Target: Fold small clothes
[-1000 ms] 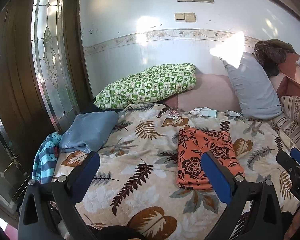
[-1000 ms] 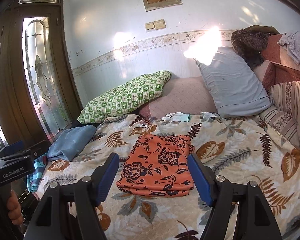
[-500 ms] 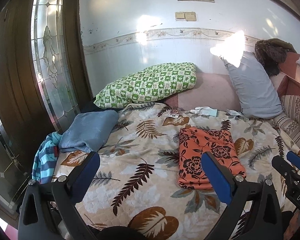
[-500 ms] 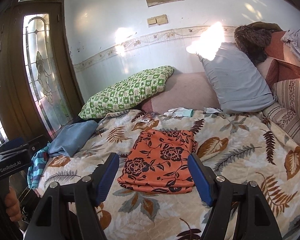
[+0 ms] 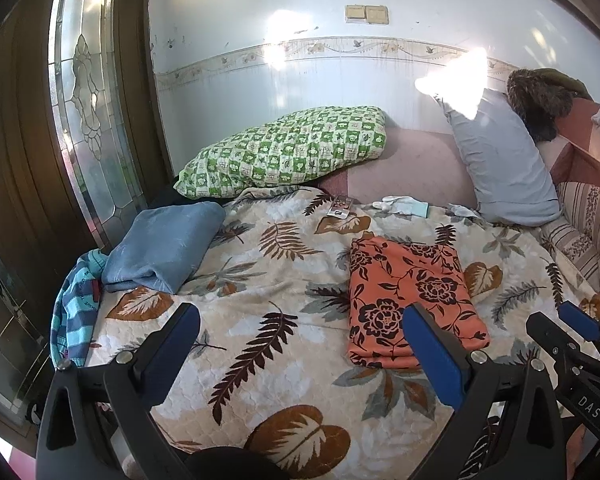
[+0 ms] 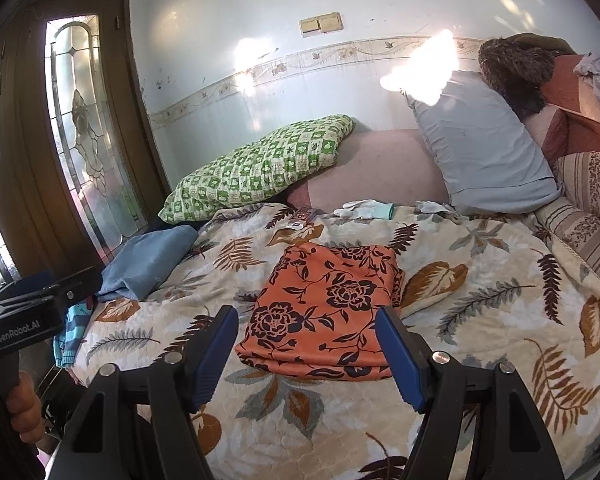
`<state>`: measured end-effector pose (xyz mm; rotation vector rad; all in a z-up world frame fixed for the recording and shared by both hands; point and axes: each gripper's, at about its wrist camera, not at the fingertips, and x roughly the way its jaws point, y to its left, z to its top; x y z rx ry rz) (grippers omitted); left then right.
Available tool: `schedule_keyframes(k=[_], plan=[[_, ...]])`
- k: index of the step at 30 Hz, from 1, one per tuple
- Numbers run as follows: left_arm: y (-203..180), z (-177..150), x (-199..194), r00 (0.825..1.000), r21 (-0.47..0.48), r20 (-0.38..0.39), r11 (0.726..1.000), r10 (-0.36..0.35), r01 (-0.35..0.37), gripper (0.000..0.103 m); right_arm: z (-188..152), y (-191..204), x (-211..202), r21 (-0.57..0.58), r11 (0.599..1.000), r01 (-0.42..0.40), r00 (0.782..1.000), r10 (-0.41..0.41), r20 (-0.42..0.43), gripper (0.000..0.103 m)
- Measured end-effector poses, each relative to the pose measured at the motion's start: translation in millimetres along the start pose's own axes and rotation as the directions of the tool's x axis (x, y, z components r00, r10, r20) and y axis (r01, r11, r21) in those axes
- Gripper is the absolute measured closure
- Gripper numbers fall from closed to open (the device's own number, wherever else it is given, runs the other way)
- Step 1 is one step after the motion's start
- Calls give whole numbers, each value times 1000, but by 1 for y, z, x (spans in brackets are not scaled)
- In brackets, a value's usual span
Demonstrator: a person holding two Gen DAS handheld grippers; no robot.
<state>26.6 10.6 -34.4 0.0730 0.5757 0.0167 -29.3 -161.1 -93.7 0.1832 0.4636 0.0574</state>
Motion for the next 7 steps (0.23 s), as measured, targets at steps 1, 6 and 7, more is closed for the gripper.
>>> schedule_keyframes(k=[1,6,7], plan=[[0,0,0,1000,0,1,1000,1,-1,2,0,1,2,-2,1000,-1,1000,1,-2,29],[0,2,8,1000,-5,-2,1000,-20,20,2,1,2,9,-9,1000,-6,1000,6,-12,29],[0,3,11,1000,-2,-5,1000,-25,25,2,2,2,12,-11,1000,-8,1000,7,-16,29]])
